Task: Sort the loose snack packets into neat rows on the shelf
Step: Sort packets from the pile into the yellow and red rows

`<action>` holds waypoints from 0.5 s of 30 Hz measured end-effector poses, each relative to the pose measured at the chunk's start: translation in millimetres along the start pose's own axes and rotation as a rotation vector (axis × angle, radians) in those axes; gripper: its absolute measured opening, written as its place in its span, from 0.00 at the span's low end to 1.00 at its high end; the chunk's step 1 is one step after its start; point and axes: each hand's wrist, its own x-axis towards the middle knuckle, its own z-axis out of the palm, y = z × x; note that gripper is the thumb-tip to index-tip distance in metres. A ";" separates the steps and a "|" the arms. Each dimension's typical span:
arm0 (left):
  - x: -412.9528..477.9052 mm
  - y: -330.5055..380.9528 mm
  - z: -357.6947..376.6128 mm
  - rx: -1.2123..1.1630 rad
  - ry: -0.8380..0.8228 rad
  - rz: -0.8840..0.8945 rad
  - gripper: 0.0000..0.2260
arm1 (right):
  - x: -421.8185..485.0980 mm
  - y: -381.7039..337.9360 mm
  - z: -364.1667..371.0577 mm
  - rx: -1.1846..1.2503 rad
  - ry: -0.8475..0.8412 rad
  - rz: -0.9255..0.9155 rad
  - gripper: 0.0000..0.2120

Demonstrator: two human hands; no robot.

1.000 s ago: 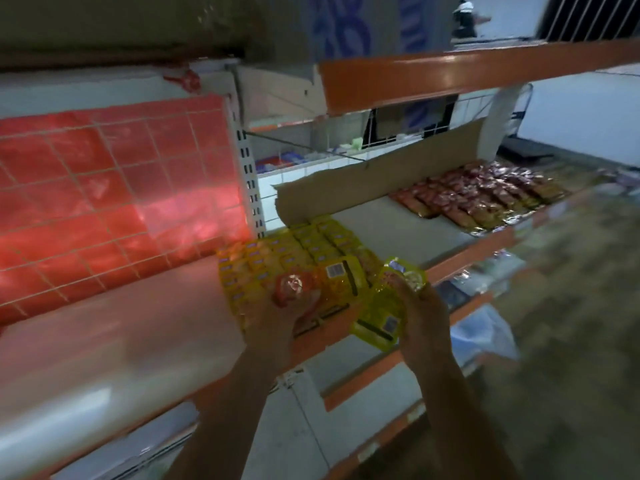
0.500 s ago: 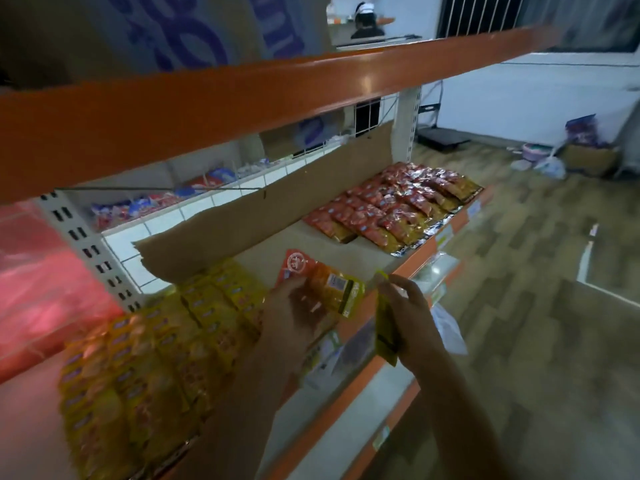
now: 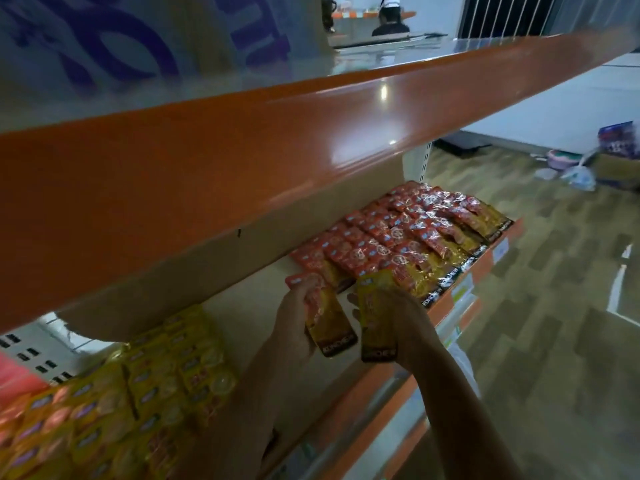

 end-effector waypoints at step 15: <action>81.8 -3.8 28.2 0.388 0.316 0.274 0.14 | 117.8 -55.5 -43.5 -0.332 -0.092 -0.113 0.09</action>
